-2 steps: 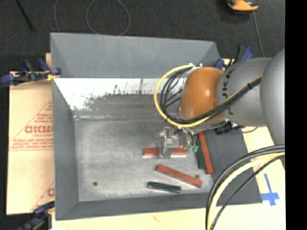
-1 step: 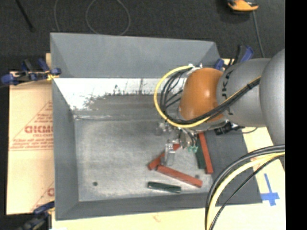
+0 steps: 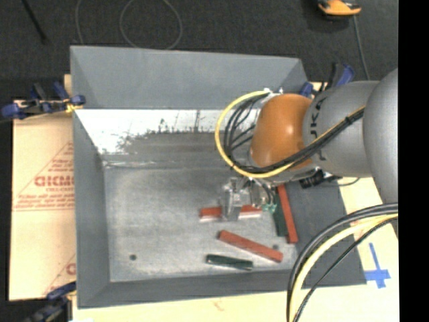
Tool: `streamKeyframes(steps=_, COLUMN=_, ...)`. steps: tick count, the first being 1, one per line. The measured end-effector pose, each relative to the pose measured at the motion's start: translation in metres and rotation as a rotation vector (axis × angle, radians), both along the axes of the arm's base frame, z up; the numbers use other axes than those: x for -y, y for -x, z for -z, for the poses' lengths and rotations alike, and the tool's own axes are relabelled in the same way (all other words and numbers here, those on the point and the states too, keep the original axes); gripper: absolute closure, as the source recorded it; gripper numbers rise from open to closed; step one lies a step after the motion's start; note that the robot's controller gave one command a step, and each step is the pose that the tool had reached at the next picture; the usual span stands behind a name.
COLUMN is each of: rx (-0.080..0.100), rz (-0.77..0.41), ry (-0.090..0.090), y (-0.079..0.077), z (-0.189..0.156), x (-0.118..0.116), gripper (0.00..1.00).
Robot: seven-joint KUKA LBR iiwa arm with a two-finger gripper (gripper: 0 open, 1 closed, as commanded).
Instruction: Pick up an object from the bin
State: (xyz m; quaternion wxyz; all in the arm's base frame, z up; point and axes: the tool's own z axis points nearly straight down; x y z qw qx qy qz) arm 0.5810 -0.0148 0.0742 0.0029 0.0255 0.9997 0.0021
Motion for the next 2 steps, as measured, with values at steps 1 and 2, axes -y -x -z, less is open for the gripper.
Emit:
streamKeyframes(steps=1, rx=0.000, rz=0.002, ry=0.001, y=0.001, z=0.002, x=0.001, gripper=0.00)
streamKeyframes(steps=2, rx=-0.003, rz=-0.047, ry=0.004, y=0.039, z=0.003, x=-0.012, gripper=0.00)
